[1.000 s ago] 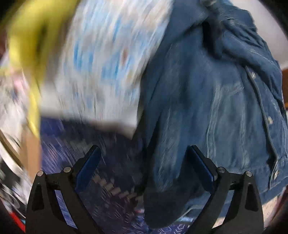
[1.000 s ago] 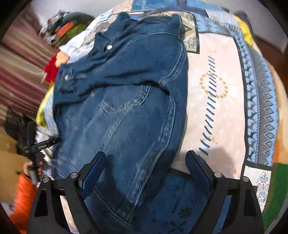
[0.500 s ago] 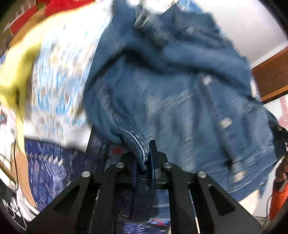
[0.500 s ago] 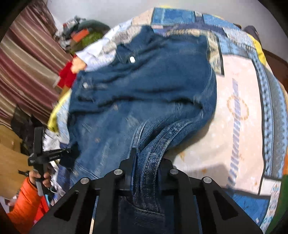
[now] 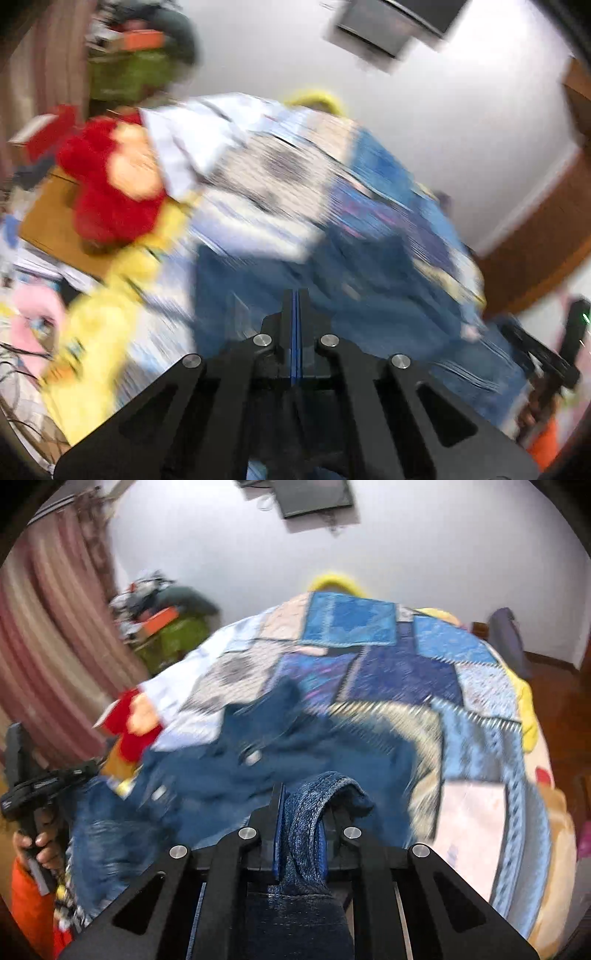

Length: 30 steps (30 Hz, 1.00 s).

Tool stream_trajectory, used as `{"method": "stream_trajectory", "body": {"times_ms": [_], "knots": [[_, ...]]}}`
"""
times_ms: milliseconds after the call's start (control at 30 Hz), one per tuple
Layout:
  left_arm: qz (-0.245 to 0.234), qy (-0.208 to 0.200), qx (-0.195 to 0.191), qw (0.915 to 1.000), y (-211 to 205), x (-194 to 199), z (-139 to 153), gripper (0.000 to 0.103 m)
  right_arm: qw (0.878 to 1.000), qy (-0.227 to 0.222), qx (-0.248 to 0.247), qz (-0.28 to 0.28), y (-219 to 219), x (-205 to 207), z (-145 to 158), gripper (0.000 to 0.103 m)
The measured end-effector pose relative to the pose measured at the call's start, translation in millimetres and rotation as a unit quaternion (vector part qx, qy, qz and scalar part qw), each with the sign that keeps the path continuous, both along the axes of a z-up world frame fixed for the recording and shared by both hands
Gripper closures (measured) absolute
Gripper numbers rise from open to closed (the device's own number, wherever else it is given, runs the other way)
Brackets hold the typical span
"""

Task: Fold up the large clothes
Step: 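Lift the hem with both grippers and fold it over toward the collar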

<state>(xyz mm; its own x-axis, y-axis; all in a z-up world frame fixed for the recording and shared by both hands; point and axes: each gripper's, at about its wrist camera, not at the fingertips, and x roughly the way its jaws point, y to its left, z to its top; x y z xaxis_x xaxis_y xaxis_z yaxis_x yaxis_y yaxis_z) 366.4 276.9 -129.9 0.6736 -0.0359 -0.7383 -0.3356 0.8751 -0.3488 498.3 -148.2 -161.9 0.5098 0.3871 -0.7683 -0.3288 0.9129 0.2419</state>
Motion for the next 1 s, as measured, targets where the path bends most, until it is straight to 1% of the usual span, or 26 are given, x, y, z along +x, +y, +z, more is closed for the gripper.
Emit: {"method": "stream_trajectory", "body": {"times_ms": [33, 67, 100, 133, 200, 233, 267, 333, 367, 433, 500, 600, 633, 667, 700, 733, 767, 800, 833, 867, 900, 933, 967, 1000], "knots": [[0.023, 0.009, 0.012, 0.9996, 13.7, 10.4, -7.2, 0.103, 1.000, 0.022, -0.006, -0.009, -0.2, 20.2, -15.2, 0.091], [0.040, 0.023, 0.012, 0.9989, 24.4, 23.8, -21.1, 0.103, 0.999, 0.044, -0.010, -0.020, -0.8, 37.6, -32.3, 0.091], [0.049, 0.034, 0.007, 0.9982, 30.5, 29.9, -31.4, 0.103, 0.998, 0.060, -0.015, -0.026, -0.9, 49.6, -45.7, 0.091], [0.058, 0.056, -0.005, 0.9967, 41.4, 38.7, -50.1, 0.103, 0.996, 0.078, -0.020, -0.033, -1.3, 63.2, -64.5, 0.091], [0.061, 0.086, -0.021, 0.9942, 54.9, 46.0, -80.5, 0.103, 0.993, 0.101, -0.028, -0.047, -3.0, 78.0, -93.3, 0.091], [0.058, 0.098, -0.023, 0.9932, 56.1, 46.5, -90.7, 0.103, 0.993, 0.103, -0.030, -0.049, -4.4, 80.7, -101.0, 0.091], [0.056, 0.105, -0.020, 0.9928, 54.0, 47.6, -96.9, 0.103, 0.993, 0.100, -0.030, -0.047, -5.6, 81.2, -105.8, 0.091], [0.043, 0.118, 0.012, 0.9920, 47.3, 45.7, -107.0, 0.103, 0.995, 0.087, -0.040, -0.031, -3.1, 80.6, -105.9, 0.091], [0.039, 0.120, 0.024, 0.9917, 44.4, 47.1, -110.8, 0.103, 0.995, 0.084, -0.054, -0.018, -0.5, 80.8, -103.7, 0.091], [0.030, 0.119, 0.059, 0.9907, 39.0, 41.5, -102.4, 0.103, 0.993, 0.088, -0.079, 0.012, 3.9, 80.7, -97.2, 0.091], [0.020, 0.112, 0.084, 0.9900, 32.9, 35.2, -87.0, 0.101, 0.992, 0.098, -0.081, 0.025, 1.3, 78.5, -88.5, 0.091], [0.011, 0.096, 0.119, 0.9882, 27.4, 23.3, -62.2, 0.089, 0.991, 0.112, -0.061, 0.031, -12.1, 72.1, -69.6, 0.091], [0.009, 0.090, 0.138, 0.9863, 24.6, 13.6, -48.7, 0.079, 0.991, 0.116, -0.051, 0.030, -16.3, 70.6, -65.8, 0.091], [0.008, 0.088, 0.148, 0.9849, 23.2, 11.7, -45.3, 0.068, 0.991, 0.126, -0.030, 0.027, -24.8, 68.7, -59.7, 0.091], [0.003, 0.085, 0.165, 0.9827, 19.7, 3.6, -36.0, 0.062, 0.991, 0.132, -0.016, 0.022, -30.4, 66.7, -55.9, 0.091], [-0.008, 0.079, 0.185, 0.9795, 13.9, -8.6, -25.4, 0.051, 0.991, 0.132, -0.003, 0.009, -38.1, 65.9, -51.1, 0.091], [-0.018, 0.075, 0.196, 0.9775, 9.4, -17.6, -19.2, 0.046, 0.991, 0.135, 0.008, -0.001, -46.0, 65.2, -47.4, 0.091], [-0.027, 0.074, 0.204, 0.9758, 4.9, -26.7, -14.6, 0.042, 0.990, 0.138, 0.011, -0.012, -55.4, 64.9, -43.2, 0.090], [-0.034, 0.074, 0.208, 0.9747, 0.5, -37.2, -10.7, 0.037, 0.991, 0.128, -0.004, -0.028, -60.4, 62.9, -38.1, 0.090], [-0.042, 0.073, 0.209, 0.9742, -3.8, -46.8, -9.4, 0.032, 0.992, 0.102, -0.045, -0.054, -67.7, 57.7, -28.9, 0.090], [-0.050, 0.072, 0.208, 0.9742, -8.6, -57.7, -8.6, 0.029, 0.992, 0.087, -0.065, -0.059, -70.3, 53.3, -22.3, 0.090], [-0.057, 0.074, 0.207, 0.9739, -12.6, -66.0, -9.5, 0.020, 0.993, 0.073, -0.075, -0.054, -74.5, 45.0, -14.8, 0.090], [-0.065, 0.078, 0.206, 0.9732, -18.2, -77.2, -13.2, 0.014, 0.993, 0.069, -0.078, -0.049, -77.0, 37.9, -10.8, 0.090], [-0.073, 0.082, 0.207, 0.9722, -23.9, -86.3, -18.2, 0.013, 0.994, 0.067, -0.081, -0.041, -78.9, 27.4, -6.6, 0.090]]}}
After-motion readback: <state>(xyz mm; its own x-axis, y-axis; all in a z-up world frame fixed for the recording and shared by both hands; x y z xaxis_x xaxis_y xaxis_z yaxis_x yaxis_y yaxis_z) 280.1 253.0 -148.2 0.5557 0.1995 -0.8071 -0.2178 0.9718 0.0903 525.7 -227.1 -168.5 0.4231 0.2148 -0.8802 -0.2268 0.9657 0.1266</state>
